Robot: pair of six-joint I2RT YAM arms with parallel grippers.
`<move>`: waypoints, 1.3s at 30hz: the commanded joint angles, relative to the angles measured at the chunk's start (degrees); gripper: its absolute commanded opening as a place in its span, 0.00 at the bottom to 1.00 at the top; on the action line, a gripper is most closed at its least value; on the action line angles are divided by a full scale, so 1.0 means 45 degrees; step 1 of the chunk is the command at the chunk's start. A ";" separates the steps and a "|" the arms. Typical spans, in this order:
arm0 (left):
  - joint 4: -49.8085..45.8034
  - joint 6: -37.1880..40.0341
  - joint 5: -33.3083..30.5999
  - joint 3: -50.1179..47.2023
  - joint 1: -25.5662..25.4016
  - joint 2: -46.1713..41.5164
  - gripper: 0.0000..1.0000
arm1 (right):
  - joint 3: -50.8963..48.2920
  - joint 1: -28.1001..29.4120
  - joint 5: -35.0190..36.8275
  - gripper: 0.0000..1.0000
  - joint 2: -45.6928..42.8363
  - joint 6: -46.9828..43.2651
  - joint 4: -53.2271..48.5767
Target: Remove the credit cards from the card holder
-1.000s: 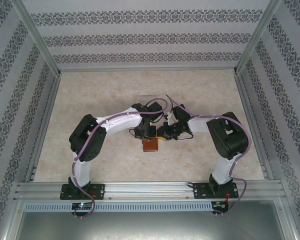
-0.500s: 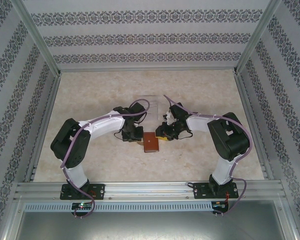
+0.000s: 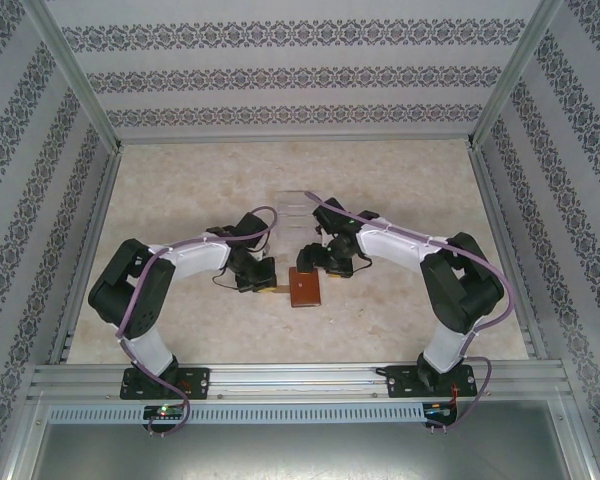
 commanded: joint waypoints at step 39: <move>0.2613 -0.0376 0.1433 -0.2040 0.0525 -0.0522 0.06 | 0.2458 0.2579 0.3160 0.96 0.2331 0.1765 -0.2680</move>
